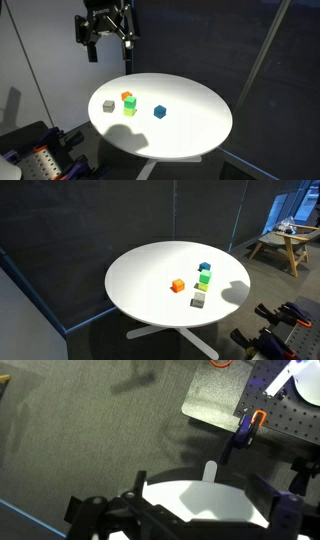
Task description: Put the blue block on the grey block
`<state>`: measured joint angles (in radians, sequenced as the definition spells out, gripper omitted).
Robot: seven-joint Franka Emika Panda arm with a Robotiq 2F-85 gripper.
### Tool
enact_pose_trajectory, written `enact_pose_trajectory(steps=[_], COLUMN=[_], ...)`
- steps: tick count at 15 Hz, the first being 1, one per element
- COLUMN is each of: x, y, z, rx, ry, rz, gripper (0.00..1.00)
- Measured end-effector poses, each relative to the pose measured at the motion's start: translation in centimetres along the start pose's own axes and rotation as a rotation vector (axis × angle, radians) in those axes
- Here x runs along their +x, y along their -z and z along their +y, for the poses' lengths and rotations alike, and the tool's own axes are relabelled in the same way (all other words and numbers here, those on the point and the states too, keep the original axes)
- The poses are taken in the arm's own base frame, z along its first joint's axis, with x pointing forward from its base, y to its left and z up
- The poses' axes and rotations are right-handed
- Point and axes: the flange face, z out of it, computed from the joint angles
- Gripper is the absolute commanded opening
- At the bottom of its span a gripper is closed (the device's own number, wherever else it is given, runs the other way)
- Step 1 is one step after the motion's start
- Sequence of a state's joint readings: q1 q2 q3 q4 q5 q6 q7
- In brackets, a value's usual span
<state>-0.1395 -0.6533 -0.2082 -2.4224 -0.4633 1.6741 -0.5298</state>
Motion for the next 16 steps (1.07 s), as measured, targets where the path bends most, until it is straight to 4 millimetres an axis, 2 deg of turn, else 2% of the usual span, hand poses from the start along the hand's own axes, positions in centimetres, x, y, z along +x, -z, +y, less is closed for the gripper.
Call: enact_pose_trajectory(steps=[10,16], x=[0.2,2.2], y=[-0.1,-0.2], z=[-0.2,-1.3], rx=[0.006,0.033], ry=[0.011,0.054], rz=[0.003,0.062], gripper=[1.00,1.00])
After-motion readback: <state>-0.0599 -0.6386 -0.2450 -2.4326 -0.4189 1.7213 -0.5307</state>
